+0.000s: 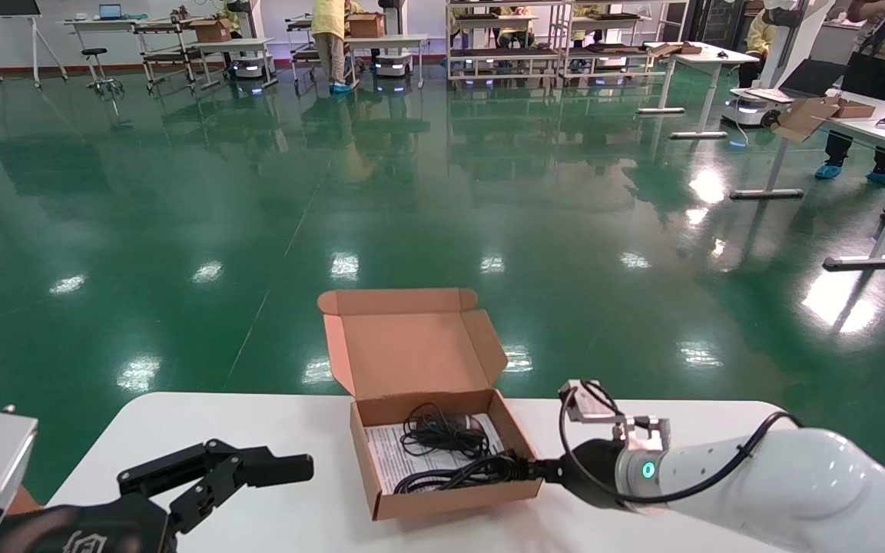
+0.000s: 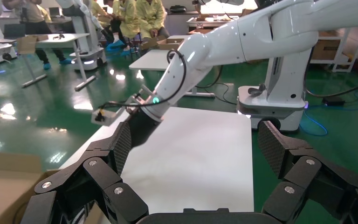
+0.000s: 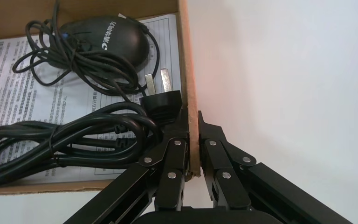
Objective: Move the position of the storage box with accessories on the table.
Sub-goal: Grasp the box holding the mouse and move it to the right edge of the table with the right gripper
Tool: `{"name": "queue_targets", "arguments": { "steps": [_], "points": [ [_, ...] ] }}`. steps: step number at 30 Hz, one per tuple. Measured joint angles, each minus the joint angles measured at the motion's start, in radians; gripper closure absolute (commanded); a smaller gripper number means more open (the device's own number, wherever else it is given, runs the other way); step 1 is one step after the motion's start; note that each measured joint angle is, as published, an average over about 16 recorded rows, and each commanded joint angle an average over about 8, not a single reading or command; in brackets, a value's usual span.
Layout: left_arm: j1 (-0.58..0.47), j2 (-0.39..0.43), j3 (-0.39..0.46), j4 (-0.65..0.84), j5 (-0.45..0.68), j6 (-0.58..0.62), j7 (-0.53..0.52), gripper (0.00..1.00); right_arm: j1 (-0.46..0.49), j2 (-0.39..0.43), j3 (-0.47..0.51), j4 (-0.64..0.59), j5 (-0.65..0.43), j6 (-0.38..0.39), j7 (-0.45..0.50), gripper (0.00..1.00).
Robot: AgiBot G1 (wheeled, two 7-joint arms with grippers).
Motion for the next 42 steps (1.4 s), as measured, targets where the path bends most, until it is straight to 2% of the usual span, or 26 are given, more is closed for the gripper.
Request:
{"name": "queue_targets", "arguments": {
  "steps": [10,24,33,42],
  "points": [
    [0.000,0.000,0.000,0.000,0.000,0.000,0.000,0.00,0.110,0.056,0.013,-0.040,0.019,-0.103,-0.087,1.00],
    [0.000,0.000,0.000,0.000,0.000,0.000,0.000,0.00,0.279,0.210,0.020,-0.101,0.019,-0.242,-0.216,1.00],
    [0.000,0.000,0.000,0.000,0.000,0.000,0.000,0.00,0.342,0.303,0.013,-0.149,0.004,-0.245,-0.276,1.00],
    [0.000,0.000,0.000,0.000,0.000,0.000,0.000,0.00,0.333,0.374,0.008,-0.191,-0.005,-0.181,-0.320,1.00]
  ]
}}
